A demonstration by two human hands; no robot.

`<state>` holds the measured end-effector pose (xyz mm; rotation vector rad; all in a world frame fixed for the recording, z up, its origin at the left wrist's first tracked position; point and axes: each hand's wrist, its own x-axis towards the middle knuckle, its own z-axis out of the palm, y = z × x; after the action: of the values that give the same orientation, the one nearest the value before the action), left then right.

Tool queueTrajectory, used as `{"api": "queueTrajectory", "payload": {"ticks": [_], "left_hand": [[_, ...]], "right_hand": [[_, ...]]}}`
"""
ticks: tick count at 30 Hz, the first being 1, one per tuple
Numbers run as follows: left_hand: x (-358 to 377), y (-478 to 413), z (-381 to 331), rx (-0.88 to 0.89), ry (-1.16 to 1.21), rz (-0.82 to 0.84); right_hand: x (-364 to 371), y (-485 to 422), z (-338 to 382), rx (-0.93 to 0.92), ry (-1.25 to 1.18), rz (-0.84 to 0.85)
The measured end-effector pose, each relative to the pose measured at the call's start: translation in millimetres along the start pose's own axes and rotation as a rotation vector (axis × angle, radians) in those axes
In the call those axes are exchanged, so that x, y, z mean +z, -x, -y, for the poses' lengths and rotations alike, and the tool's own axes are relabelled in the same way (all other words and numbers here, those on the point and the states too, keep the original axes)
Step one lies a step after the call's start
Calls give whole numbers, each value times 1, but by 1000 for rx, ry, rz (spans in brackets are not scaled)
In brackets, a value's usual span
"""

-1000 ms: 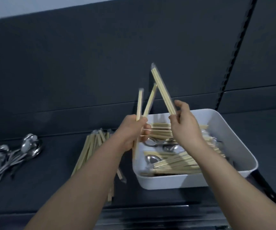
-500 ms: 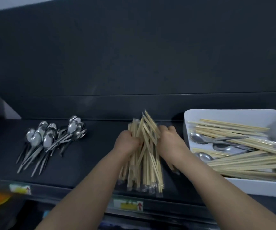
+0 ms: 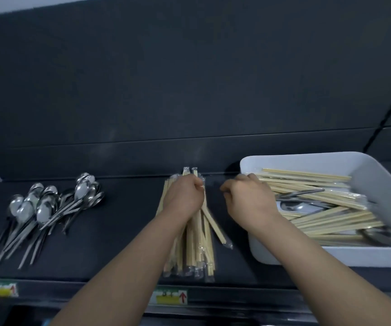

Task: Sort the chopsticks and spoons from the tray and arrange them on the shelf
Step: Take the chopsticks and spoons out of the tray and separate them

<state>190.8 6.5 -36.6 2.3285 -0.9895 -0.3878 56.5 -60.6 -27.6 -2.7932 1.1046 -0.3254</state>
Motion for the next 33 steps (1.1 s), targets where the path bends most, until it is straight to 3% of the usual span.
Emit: {"api": "queueTrajectory", "payload": {"ticks": [5, 9, 16, 22, 25, 27, 33], "left_hand": [[38, 2, -65, 150, 91, 14], [74, 5, -111, 263, 6, 97], [133, -8, -166, 372, -299, 188], [158, -25, -182, 378, -776, 158], [164, -28, -179, 360, -858, 129], [163, -28, -179, 346, -844, 137], [145, -25, -172, 223, -419, 118]], "right_hand": [[-13, 17, -60, 102, 2, -16], [-24, 39, -119, 218, 52, 38], [-44, 67, -210, 360, 66, 52], [-48, 69, -239, 354, -20, 25], [-45, 62, -243, 317, -36, 34], [-44, 54, -244, 297, -47, 74], [-46, 26, -242, 266, -56, 225]]}}
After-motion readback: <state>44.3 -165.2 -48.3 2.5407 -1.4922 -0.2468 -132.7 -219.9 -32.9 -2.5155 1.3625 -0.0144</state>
